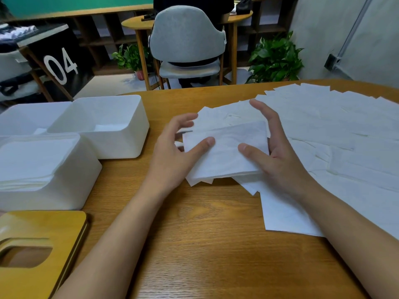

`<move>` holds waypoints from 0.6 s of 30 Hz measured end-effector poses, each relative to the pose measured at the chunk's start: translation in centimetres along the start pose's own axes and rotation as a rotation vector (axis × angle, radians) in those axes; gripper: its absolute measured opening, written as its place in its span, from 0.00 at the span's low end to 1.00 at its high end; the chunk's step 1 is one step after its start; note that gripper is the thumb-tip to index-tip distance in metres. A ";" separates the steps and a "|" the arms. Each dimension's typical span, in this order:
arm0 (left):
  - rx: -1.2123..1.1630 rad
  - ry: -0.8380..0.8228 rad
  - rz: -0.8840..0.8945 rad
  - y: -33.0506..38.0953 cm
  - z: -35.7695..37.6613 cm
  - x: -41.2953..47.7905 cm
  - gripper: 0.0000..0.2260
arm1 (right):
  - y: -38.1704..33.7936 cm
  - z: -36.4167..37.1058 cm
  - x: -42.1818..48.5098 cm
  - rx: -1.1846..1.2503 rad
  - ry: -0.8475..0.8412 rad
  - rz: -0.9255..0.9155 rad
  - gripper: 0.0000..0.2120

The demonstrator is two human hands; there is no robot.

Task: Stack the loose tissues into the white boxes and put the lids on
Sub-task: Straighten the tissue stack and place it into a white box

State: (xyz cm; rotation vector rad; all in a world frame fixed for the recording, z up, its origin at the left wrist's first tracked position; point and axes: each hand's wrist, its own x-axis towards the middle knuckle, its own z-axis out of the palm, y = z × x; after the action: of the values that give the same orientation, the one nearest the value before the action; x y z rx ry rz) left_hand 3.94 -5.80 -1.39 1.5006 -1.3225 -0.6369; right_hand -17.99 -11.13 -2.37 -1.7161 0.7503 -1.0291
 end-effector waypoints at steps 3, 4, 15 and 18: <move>-0.205 -0.118 -0.175 0.4 -0.1 -0.2 0.20 | 0.1 -0.4 0.1 0.083 0.009 0.023 0.33; -0.210 -0.110 -0.170 0.3 -0.1 -0.2 0.20 | 0.0 -0.5 0.1 0.100 -0.005 0.037 0.32; -0.243 -0.050 -0.132 0.2 -0.3 0.0 0.19 | 0.1 -0.8 0.1 -0.102 -0.020 0.109 0.14; -0.073 0.016 -0.057 -0.7 -0.6 0.5 0.18 | 0.5 -1.4 0.3 -0.129 0.131 0.084 0.15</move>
State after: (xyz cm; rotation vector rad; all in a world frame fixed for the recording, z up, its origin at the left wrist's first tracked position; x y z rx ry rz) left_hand 4.84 -6.15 -1.72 1.4850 -1.2355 -0.7012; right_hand -19.07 -12.13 -2.46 -1.7222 0.9836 -1.0623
